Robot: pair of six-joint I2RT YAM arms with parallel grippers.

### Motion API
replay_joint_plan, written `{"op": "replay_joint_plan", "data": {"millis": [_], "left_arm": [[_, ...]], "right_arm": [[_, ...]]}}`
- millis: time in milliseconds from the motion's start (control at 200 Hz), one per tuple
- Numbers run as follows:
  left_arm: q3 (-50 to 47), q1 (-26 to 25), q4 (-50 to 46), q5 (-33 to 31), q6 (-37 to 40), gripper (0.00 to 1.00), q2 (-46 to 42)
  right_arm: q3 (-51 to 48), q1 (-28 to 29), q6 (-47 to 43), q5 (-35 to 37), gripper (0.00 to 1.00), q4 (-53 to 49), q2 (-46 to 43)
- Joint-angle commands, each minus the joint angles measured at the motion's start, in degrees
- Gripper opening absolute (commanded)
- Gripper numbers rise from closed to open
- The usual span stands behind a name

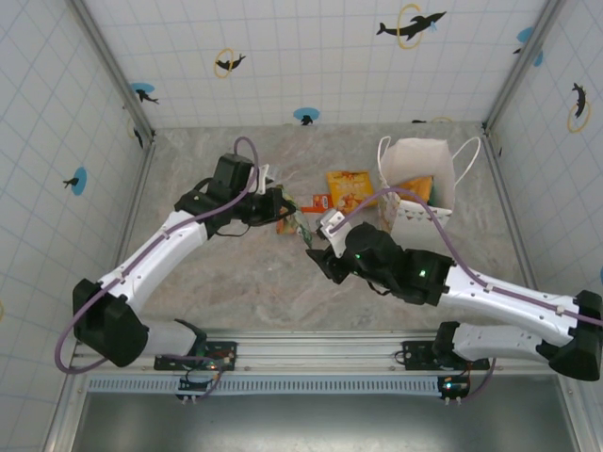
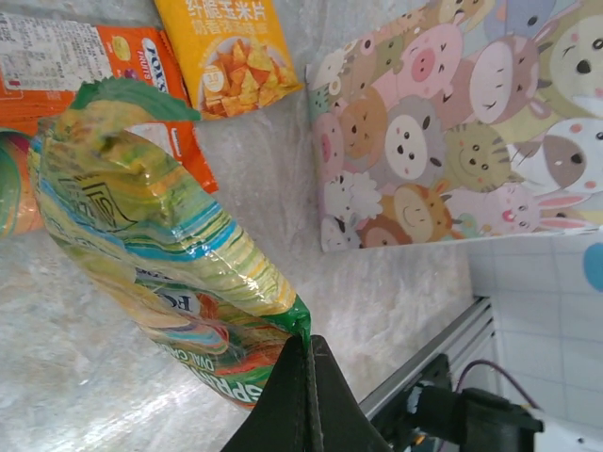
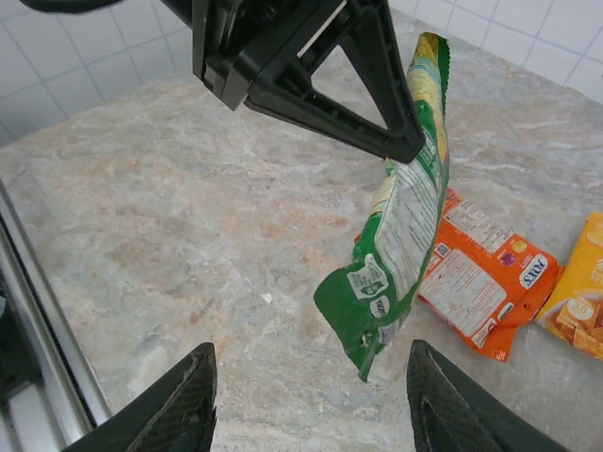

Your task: Place the snacks into the paper bag

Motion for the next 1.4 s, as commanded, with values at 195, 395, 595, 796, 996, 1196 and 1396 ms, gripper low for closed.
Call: {"op": "replay_joint_plan", "data": {"millis": [195, 395, 595, 796, 996, 1196, 1396], "left_arm": [[-0.1, -0.2, 4.4, 3.3, -5.2, 0.00, -2.3], [-2.1, -0.2, 8.0, 4.9, -7.0, 0.00, -3.3], [-1.7, -0.2, 9.2, 6.2, -7.5, 0.00, -3.1], [-2.4, -0.2, 10.0, 6.4, -7.7, 0.00, -3.5], [-3.1, -0.2, 10.4, 5.9, -8.2, 0.00, -4.3], [-3.5, -0.2, 9.0, 3.5, -7.7, 0.02, -4.7], [-4.7, -0.2, 7.8, 0.6, -7.4, 0.31, -5.3]], "right_arm": [[-1.8, 0.3, -4.2, 5.5, 0.57, 8.7, 4.9], [-4.6, -0.2, -5.2, 6.3, 0.57, 16.8, 7.2], [-6.3, -0.4, -5.7, 12.5, 0.56, 25.5, 11.8], [-8.7, -1.3, -5.4, 13.7, 0.45, 31.6, 13.1], [-10.4, -1.4, -5.8, 16.5, 0.23, 33.9, 12.6], [-12.0, -1.4, -6.8, 15.5, 0.01, 35.1, 10.3], [-11.1, -1.3, -7.9, 14.2, 0.00, 32.4, 7.6]]}}
